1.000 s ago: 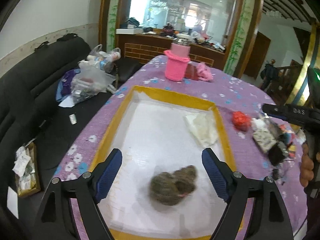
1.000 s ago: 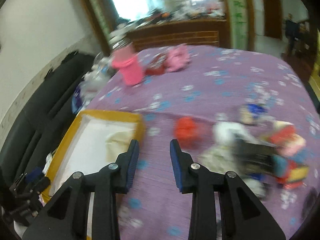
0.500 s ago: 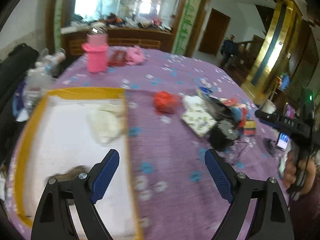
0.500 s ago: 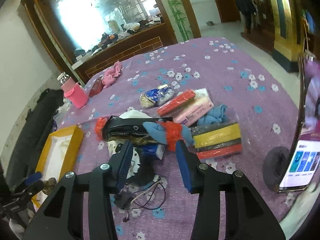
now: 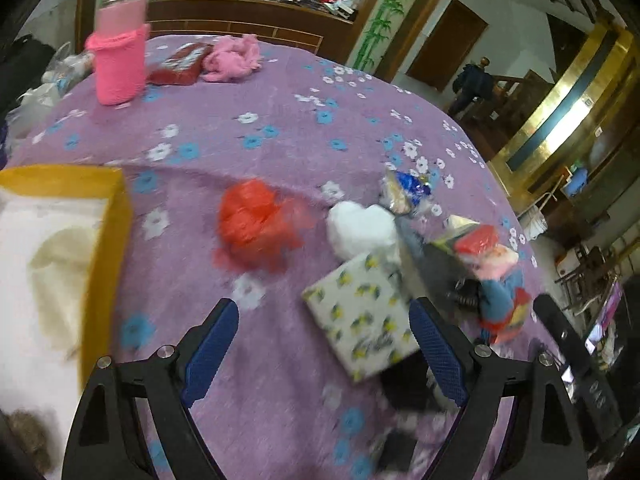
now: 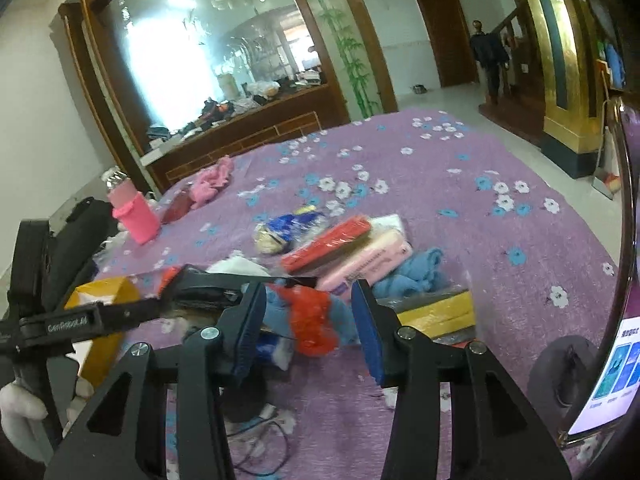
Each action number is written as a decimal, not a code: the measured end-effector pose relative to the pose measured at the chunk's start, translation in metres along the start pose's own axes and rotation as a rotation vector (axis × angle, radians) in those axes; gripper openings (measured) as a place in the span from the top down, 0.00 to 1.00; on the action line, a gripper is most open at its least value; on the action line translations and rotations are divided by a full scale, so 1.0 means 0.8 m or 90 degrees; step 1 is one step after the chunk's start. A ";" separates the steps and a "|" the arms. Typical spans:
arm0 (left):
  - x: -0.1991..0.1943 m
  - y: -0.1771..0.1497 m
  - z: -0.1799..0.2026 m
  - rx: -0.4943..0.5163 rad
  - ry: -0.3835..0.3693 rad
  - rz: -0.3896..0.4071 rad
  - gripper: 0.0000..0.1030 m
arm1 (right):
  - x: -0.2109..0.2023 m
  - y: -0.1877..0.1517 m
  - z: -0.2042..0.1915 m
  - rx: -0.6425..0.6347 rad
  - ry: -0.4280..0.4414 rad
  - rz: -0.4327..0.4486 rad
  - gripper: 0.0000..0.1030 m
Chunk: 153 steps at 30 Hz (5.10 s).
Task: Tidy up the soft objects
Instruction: 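Grasp the lemon-print tissue pack with the left gripper while the right gripper reaches the blue cloth, then lift the tissue pack with the left gripper while the right gripper grasps the blue cloth with red bag, then carry the tissue pack into the tray and release while the right gripper drops the blue cloth there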
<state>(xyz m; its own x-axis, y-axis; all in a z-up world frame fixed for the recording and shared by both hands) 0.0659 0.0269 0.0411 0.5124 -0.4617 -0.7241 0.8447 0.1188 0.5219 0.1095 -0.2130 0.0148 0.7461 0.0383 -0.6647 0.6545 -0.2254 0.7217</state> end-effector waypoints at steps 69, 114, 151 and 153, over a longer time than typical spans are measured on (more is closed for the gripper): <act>-0.055 -0.080 -0.012 0.095 0.034 0.121 0.47 | -0.006 -0.012 0.013 0.056 0.006 -0.124 0.59; -0.208 -0.051 -0.071 0.078 0.036 0.192 0.47 | -0.061 -0.005 -0.241 -0.040 0.198 -0.176 0.70; -0.160 0.032 -0.241 -0.063 0.071 0.193 0.17 | 0.022 -0.034 -0.354 -0.154 0.195 -0.147 0.55; -0.174 0.020 -0.216 -0.040 0.073 0.211 0.14 | 0.011 -0.038 -0.334 -0.161 0.181 -0.135 0.51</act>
<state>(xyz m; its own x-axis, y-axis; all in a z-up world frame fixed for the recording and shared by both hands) 0.0347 0.2452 0.0721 0.7714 -0.2879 -0.5675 0.6354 0.3006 0.7113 0.1287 0.0548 0.0385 0.5731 0.3324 -0.7490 0.7796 0.0603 0.6233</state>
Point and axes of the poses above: each gripper's, at about its wrist camera, not at the fingertips, and x roughly the way its jaws point, z to its right, y to its top, the point moved 8 cm from there along x, roughly the way its jaws point, and after that the axes turned 8 degrees about -y, right-handed, at the moved point
